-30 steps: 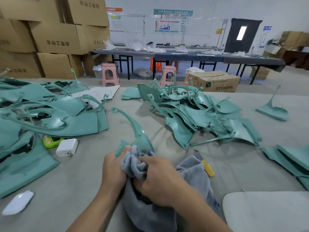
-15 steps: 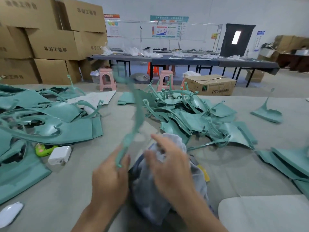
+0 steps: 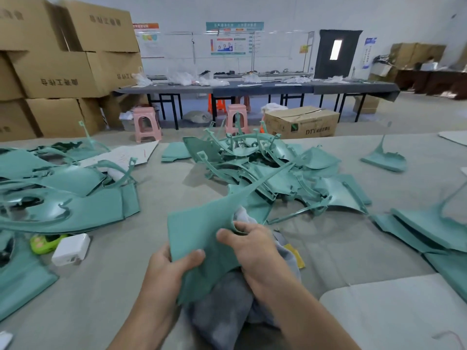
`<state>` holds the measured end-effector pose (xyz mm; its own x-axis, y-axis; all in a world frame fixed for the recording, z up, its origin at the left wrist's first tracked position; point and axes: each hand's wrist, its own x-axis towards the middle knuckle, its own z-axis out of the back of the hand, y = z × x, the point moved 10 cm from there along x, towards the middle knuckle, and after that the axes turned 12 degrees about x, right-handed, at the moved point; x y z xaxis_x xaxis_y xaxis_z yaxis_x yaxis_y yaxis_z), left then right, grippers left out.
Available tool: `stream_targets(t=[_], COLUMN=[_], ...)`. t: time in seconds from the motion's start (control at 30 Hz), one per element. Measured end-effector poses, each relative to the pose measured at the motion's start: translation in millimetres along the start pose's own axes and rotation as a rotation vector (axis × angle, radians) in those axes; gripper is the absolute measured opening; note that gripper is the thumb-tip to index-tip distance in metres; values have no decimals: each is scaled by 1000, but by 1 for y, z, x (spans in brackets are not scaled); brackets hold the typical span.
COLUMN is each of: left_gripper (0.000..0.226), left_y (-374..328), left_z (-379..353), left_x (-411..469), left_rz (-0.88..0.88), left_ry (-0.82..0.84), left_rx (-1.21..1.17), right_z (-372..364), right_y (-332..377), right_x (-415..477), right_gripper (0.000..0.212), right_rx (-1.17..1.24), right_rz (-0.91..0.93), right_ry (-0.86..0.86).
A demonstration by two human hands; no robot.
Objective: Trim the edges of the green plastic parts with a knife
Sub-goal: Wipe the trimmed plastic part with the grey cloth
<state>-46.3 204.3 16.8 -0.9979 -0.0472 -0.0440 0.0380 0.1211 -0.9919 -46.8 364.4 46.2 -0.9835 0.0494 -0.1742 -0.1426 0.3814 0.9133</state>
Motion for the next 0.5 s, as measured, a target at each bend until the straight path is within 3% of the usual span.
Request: stream_targets(t=[0.07,0.1,0.13,0.17,0.23,0.27,0.3,0.37,0.43,0.5], left_gripper=[34,28,23,18,22,29,39,62,77,68], left_y=[-2,-5,-7,-11,-35,-44,-47,-39,-46,-61], left_z=[0,9,21,34,44,32,10,-32,-45,-32], left_x=[0,1,1,-1,-13,-17,-21,-34,-43,-40], left_rz=[9,-16,-45,-92,-241,-352,-447,-517,-627,-665], left_ry=[-37,-128,-250,-369,-488,-413,-233,111,156,21], left_rx=[-73,-91,-91,-60,234,423,530,557,667,740], right_z=[9,15,18,16,-6,-22,-33,-35,-22,-8], right_y=[15,26,36,40,29,16,7,2,6,3], right_x=[-1,-5,-11,-16,-18,-20,-23,-23,-19,-10], right_gripper=[5,2,13,27,46,54,55,46,32,21], right_rx=[-222,-326,-382,-398,-372,-374,-417,-504,-348,50], right_rz=[126,213,297,347,312,249,206,229,254,144], right_ry=[-86,-165,-228,-229,-31,88,157,128,29,6])
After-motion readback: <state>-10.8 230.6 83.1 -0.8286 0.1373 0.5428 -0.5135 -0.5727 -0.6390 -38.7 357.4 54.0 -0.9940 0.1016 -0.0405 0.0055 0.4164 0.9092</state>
